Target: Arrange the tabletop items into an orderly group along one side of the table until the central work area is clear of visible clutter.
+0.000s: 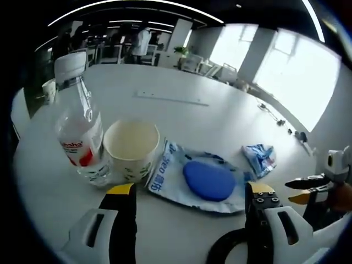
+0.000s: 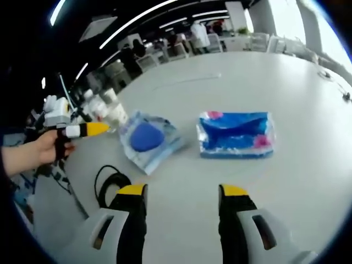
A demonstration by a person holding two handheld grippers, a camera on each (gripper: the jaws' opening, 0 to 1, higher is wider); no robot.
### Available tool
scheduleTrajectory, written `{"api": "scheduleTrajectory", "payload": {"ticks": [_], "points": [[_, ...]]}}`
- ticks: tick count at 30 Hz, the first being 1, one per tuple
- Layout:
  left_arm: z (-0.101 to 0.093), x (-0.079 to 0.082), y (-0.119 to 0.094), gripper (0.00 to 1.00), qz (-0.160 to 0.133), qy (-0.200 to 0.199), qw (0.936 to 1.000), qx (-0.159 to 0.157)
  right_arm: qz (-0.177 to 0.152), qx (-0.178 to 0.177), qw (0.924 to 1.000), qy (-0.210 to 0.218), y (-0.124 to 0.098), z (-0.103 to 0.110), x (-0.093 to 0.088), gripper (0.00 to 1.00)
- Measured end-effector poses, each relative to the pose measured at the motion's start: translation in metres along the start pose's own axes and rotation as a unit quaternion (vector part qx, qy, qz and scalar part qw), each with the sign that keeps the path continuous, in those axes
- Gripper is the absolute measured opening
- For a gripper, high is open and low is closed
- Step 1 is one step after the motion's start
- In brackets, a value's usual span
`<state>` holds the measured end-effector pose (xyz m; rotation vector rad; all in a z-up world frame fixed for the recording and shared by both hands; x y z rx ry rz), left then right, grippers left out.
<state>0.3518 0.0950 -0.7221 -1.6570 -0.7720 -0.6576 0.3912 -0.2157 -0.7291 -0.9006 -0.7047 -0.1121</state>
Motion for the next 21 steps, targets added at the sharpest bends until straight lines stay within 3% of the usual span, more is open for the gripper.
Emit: {"api": "scheduleTrajectory", "payload": {"ticks": [21], "points": [[0.013, -0.005, 0.020, 0.74, 0.026, 0.008, 0.9995, -0.012, 0.036, 0.022, 0.9990, -0.014, 0.021, 0.021, -0.011, 0.48]]}}
Point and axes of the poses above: the point that each gripper's makers call its tool centre point, and the gripper's own axes: y roughly forward along the fingers, z roughly to its left, x roughly out of its top, the point moved 9 cm from there along -y, roughly backward along the fingers, and after that the axes turned 9 degrees about y, right-handed, at the moved point
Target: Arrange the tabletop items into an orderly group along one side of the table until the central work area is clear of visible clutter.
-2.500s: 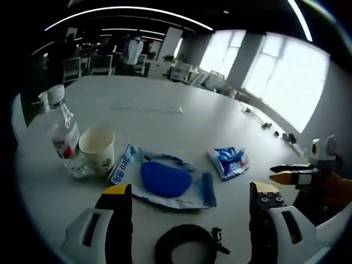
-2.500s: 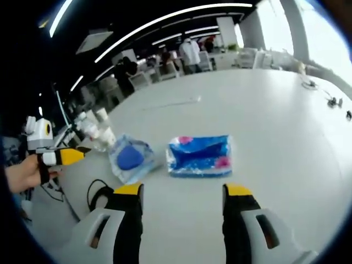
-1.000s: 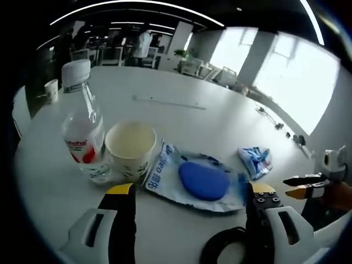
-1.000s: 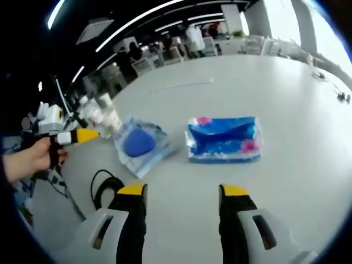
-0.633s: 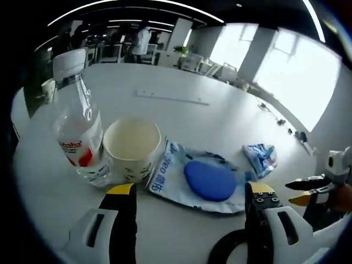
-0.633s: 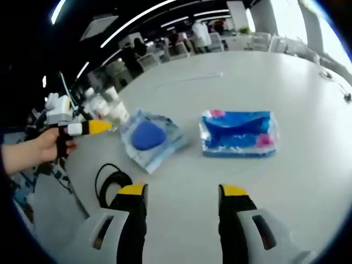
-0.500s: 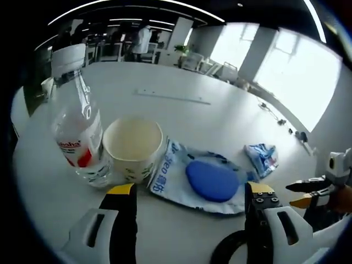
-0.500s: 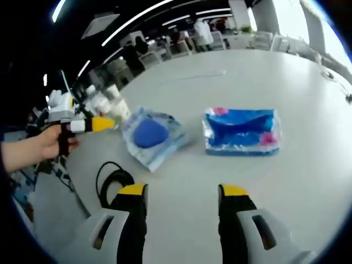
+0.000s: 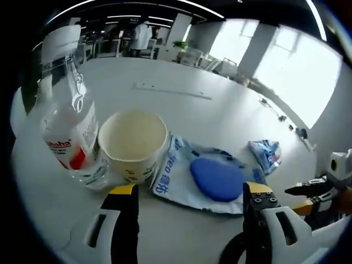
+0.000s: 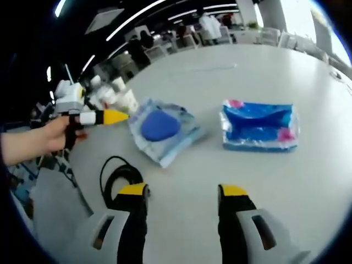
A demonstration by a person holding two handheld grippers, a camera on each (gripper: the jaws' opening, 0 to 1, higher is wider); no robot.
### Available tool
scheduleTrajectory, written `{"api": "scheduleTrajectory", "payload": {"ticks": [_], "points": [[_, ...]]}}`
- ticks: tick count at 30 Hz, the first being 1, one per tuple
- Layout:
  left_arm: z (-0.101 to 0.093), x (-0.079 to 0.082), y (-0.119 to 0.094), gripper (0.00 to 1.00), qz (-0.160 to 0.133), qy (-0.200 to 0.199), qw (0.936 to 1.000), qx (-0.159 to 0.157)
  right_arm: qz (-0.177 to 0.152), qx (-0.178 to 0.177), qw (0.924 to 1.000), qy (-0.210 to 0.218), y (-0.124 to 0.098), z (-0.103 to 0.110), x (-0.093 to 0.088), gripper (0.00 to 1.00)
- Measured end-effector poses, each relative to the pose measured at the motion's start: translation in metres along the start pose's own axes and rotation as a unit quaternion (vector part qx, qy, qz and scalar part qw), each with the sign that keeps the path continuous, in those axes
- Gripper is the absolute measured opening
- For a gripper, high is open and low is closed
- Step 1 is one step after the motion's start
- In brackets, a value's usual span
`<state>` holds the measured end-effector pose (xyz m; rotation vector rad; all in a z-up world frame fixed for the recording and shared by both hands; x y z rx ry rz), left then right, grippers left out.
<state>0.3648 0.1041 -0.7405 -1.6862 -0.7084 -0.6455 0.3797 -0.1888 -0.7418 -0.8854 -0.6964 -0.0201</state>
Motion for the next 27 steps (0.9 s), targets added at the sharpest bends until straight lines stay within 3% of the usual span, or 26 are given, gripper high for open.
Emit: {"api": "scheduleTrajectory", "payload": {"ticks": [18, 27], "points": [[0.005, -0.004, 0.010, 0.69, 0.010, -0.010, 0.9999, -0.002, 0.007, 0.024, 0.9995, 0.017, 0.024, 0.014, 0.004, 0.45], [0.008, -0.006, 0.017, 0.58, 0.005, -0.029, 0.9996, 0.004, 0.008, 0.031, 0.9990, 0.032, 0.034, 0.016, 0.007, 0.42]]}}
Point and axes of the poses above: the point that each gripper's makers call its tool centre point, and the gripper's own axes: y roughly forward along the fingers, z roughly to its left, x roughly out of its top, the point moved 9 cm from there along -y, roughly backward along the fingers, and after that the axes turned 9 degrees about y, right-handed, at the moved point
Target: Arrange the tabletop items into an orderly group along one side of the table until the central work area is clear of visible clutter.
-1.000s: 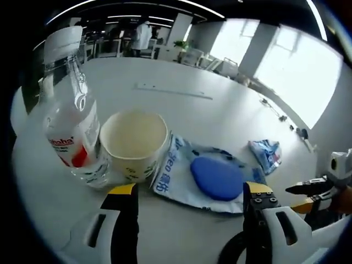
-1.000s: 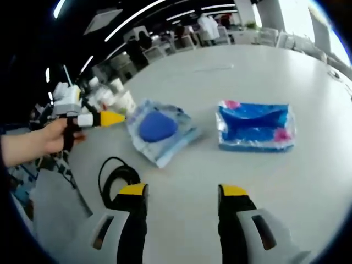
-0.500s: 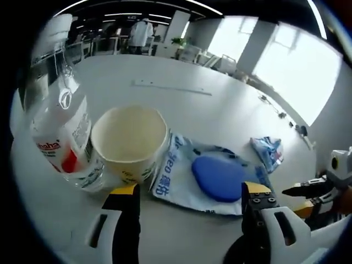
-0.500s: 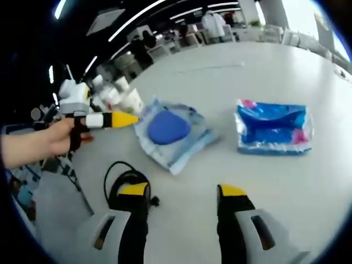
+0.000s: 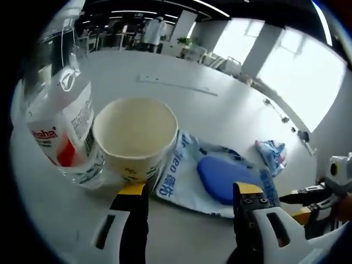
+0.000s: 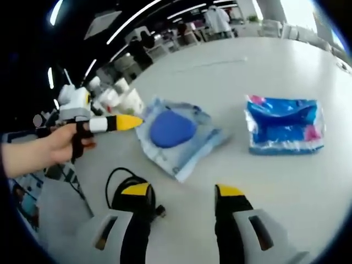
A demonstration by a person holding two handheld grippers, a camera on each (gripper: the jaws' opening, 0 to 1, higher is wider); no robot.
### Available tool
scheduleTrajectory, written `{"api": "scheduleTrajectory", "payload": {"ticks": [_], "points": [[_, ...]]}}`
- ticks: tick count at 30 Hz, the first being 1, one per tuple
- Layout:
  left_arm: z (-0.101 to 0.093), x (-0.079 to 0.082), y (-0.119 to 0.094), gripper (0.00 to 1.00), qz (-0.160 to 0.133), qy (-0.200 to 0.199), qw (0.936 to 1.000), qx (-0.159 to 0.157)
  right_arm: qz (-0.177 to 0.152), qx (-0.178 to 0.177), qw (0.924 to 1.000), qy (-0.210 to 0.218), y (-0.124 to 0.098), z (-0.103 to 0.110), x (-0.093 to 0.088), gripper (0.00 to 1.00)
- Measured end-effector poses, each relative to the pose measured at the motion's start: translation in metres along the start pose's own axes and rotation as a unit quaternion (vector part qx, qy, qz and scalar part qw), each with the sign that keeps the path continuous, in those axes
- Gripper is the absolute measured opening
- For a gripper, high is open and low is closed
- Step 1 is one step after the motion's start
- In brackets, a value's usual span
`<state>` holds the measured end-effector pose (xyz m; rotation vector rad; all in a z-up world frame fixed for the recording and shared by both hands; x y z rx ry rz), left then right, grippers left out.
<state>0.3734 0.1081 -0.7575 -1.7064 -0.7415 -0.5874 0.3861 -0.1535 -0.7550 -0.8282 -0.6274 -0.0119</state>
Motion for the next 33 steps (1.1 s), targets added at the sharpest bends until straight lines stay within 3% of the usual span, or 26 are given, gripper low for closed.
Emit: {"api": "scheduleTrajectory", "payload": {"ticks": [9, 17, 20, 23, 27, 33], "points": [[0.006, -0.004, 0.001, 0.45, 0.000, -0.003, 0.9999, 0.014, -0.007, 0.012, 0.9994, 0.031, 0.011, 0.001, 0.003, 0.28], [0.013, -0.009, -0.002, 0.18, 0.015, 0.001, 0.9995, 0.027, -0.018, -0.001, 0.9988, 0.046, 0.019, 0.002, 0.009, 0.21], [0.014, -0.010, -0.003, 0.14, 0.013, -0.002, 0.9995, 0.030, -0.013, -0.012, 0.9998, 0.008, 0.019, 0.000, 0.013, 0.17], [0.016, -0.011, -0.004, 0.04, 0.016, 0.009, 0.9990, 0.040, -0.017, -0.020, 0.9996, 0.010, 0.017, -0.001, 0.014, 0.07], [0.015, -0.012, -0.005, 0.00, 0.017, 0.012, 0.9994, 0.028, -0.019, -0.028, 0.9992, 0.021, 0.017, -0.005, 0.014, 0.05], [0.009, -0.010, -0.016, 0.00, 0.009, 0.028, 0.9996, 0.004, -0.032, -0.040, 0.9986, -0.013, 0.013, -0.006, 0.019, 0.01]]}}
Point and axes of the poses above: the point that each gripper's makers call its tool centre point, and the gripper's own axes: y roughly forward along the fingers, z roughly to its left, x roughly out of its top, the point moved 9 cm from there along -y, roughly backward along the fingers, and after that the axes turned 9 degrees about y, right-handed, at the moved point
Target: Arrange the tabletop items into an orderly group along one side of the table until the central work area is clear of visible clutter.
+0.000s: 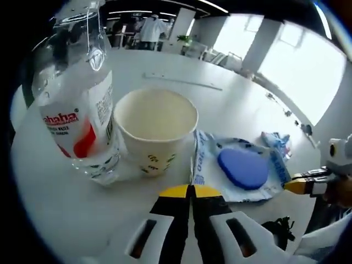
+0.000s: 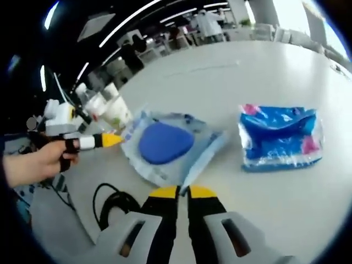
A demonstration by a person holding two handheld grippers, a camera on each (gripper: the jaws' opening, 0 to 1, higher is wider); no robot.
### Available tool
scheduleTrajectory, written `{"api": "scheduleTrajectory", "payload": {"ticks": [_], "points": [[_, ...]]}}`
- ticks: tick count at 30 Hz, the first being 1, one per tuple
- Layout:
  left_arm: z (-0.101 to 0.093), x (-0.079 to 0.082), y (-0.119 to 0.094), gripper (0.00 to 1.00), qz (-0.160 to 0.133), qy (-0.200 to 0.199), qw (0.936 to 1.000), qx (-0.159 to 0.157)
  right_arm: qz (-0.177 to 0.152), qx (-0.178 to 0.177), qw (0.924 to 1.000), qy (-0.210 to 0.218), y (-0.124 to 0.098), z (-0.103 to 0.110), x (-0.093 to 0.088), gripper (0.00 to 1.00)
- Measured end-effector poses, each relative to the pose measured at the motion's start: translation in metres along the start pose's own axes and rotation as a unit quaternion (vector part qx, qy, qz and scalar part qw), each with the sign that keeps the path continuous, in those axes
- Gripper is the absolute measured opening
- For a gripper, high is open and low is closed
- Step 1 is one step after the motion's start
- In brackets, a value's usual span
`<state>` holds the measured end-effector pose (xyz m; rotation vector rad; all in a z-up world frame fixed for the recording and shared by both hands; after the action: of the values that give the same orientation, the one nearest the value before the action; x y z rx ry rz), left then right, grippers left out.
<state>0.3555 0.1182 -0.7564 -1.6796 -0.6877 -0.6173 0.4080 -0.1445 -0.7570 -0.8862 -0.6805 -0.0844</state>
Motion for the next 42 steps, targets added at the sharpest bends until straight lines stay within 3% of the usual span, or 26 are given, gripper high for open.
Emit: {"api": "scheduleTrajectory", "payload": {"ticks": [3, 11, 20, 29, 42], "points": [[0.000, 0.000, -0.002, 0.00, -0.006, 0.014, 0.9999, 0.000, -0.006, -0.007, 0.9995, -0.031, -0.002, 0.000, 0.004, 0.00], [-0.005, 0.003, -0.016, 0.00, -0.042, 0.005, 0.9990, 0.011, -0.020, -0.010, 0.9960, -0.086, -0.004, 0.001, 0.018, 0.00], [-0.008, 0.008, -0.020, 0.00, -0.062, 0.002, 0.9979, 0.018, -0.029, -0.012, 0.9919, -0.123, 0.002, -0.005, 0.042, 0.00], [-0.010, 0.006, -0.012, 0.00, -0.048, -0.004, 0.9987, 0.020, -0.010, -0.019, 0.9853, -0.169, 0.014, -0.013, 0.051, 0.00], [-0.007, -0.002, -0.005, 0.00, -0.028, 0.000, 0.9994, 0.023, 0.021, -0.016, 0.9834, -0.179, 0.025, -0.019, 0.046, 0.00]]}}
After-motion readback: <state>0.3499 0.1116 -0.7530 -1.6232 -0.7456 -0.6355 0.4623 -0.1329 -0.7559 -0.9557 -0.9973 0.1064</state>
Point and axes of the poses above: the point that each gripper's makers call its tool centre point, and the gripper's own axes: y roughly forward along the fingers, z roughly to its left, x roughly out of its top, the point moved 9 cm from there along -y, roughly backward along the fingers, and after that the axes turned 9 degrees about y, right-handed, at the moved point
